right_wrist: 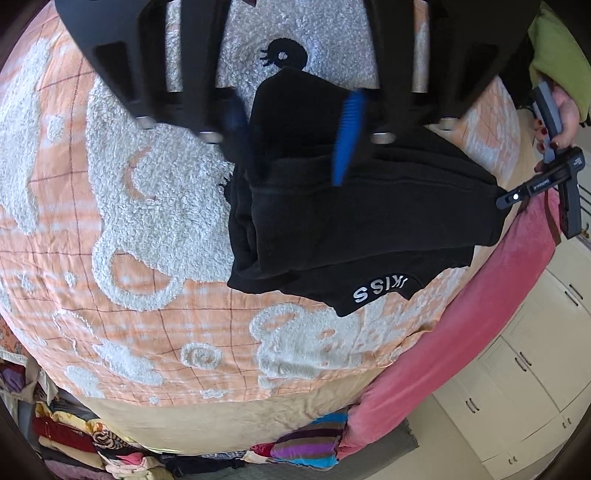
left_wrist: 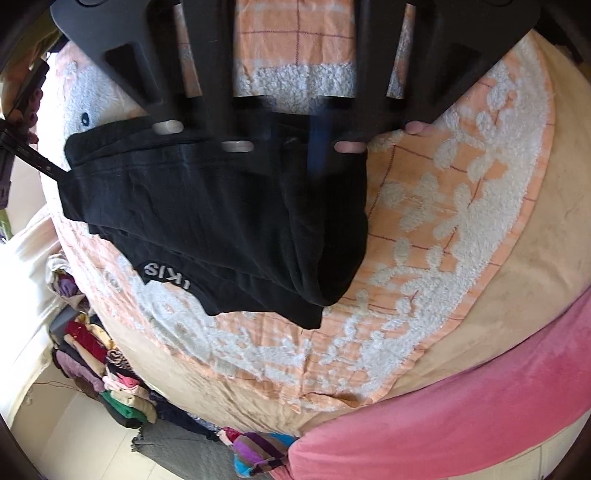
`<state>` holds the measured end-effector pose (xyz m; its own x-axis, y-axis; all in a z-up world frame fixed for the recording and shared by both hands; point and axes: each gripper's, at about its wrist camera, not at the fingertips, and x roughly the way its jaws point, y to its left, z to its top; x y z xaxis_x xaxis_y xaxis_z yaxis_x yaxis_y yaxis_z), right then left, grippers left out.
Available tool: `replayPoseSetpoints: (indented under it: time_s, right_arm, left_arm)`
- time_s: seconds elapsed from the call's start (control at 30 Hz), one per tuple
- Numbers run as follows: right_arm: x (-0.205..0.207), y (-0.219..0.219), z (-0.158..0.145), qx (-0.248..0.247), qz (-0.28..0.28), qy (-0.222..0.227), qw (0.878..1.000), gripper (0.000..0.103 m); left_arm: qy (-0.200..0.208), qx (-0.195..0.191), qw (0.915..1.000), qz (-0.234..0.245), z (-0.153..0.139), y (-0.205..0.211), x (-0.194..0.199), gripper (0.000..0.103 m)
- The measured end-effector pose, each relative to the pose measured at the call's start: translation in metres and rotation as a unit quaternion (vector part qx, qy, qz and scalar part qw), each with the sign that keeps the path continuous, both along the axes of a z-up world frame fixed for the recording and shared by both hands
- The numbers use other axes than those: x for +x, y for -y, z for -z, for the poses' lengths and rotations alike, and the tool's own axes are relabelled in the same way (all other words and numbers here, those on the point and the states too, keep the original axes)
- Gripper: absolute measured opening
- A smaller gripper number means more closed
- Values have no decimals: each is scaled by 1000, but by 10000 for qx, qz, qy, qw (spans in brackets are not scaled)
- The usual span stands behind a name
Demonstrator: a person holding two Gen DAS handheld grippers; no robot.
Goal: Fold small clothes
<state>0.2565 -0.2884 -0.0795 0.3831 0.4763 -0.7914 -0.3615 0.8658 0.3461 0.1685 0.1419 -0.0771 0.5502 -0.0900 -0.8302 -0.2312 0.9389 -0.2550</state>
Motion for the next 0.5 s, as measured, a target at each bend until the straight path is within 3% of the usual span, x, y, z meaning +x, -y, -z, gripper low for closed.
replayPoseSetpoints:
  time_s: [0.1, 0.37, 0.5]
  right_arm:
    - [-4, -4, -10, 138, -231, 92, 9996, 11]
    - [6, 11, -34, 1764, -157, 84, 9842, 9]
    - [21, 12, -46, 1893, 2, 357, 9813, 9]
  left_arm:
    - [97, -161, 9997, 125, -10, 0, -4, 4]
    - [591, -1164, 9914, -72, -43, -26, 1, 4]
    - [694, -1306, 9888, -219, -50, -41, 22, 4]
